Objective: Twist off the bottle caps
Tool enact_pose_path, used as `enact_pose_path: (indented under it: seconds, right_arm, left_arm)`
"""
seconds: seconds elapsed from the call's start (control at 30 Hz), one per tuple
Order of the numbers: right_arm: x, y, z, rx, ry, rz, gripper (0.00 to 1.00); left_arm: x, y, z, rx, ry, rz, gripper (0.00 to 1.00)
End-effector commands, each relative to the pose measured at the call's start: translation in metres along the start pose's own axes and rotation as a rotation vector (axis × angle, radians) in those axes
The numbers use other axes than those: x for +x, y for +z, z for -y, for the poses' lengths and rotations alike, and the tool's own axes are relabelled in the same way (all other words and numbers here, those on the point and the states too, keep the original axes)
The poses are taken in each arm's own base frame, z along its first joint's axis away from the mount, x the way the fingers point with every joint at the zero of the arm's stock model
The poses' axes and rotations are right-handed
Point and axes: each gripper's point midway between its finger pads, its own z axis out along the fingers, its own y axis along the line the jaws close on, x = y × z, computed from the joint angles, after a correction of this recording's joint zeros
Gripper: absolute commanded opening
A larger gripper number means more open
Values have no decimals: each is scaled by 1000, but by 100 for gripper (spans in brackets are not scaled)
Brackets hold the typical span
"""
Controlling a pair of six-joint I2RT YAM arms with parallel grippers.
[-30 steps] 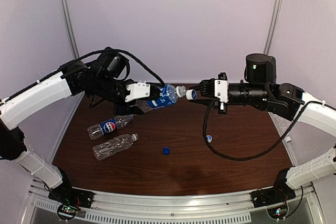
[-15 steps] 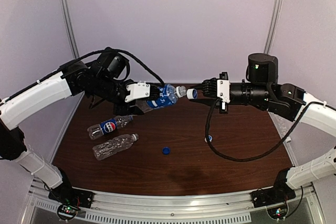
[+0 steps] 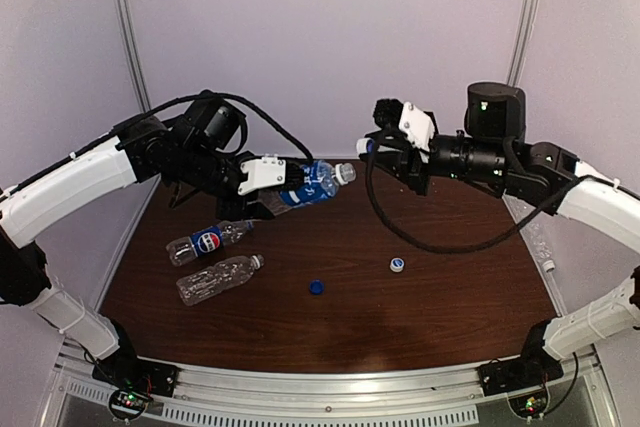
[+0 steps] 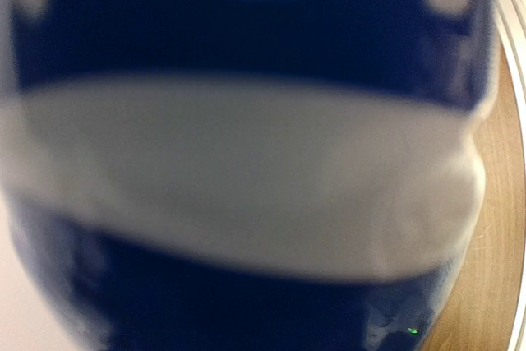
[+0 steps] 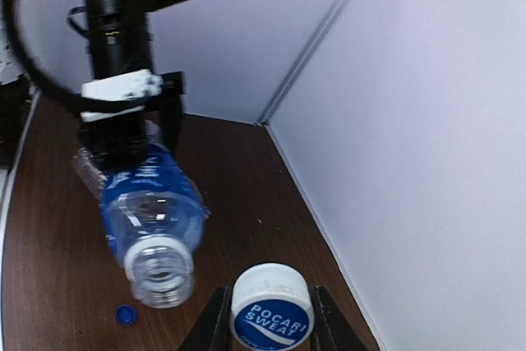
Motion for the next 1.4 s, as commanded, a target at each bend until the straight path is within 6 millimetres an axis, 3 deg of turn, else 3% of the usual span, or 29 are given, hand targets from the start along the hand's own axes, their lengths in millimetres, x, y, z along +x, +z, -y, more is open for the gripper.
enact_pose_path:
  seconds: [0.0, 0.13, 0.3, 0.47, 0.57, 0.7, 0.8, 0.9, 1.0, 1.27, 1.37]
  right_arm:
    - [74, -14, 84, 433, 478, -367, 0]
    - [177, -29, 85, 576, 724, -680, 0]
    - [277, -55, 66, 644, 871, -942, 0]
    - [349, -70, 41, 614, 1027, -1069, 0]
    - [382, -70, 22, 581, 1067, -1147, 0]
    - [409, -66, -3, 519, 1099, -1228, 1]
    - [422, -62, -16, 483, 1113, -1257, 5]
    - [430, -62, -23, 464, 1124, -1287, 10]
    - [434, -62, -27, 461, 1126, -1297, 15]
    - [442, -66, -39, 437, 1123, -1336, 31]
    - [442, -66, -39, 440, 1124, -1333, 39]
  left_arm:
    - [-6, -8, -2, -14, -22, 39, 40]
    - [0, -7, 1, -21, -28, 25, 40]
    - [15, -4, 3, -30, -47, -4, 40]
    - [32, -1, 7, -28, -73, -32, 40]
    - [40, 2, 8, -25, -86, -46, 40]
    - [52, 9, 15, -7, -98, -72, 40]
    - [73, 21, 29, 28, -112, -118, 40]
    - [114, 40, 64, 105, -115, -221, 40]
    - [135, 49, 88, 163, -127, -274, 40]
    - [156, 58, 128, 317, -210, -346, 40]
    - [161, 54, 152, 405, -280, -355, 45]
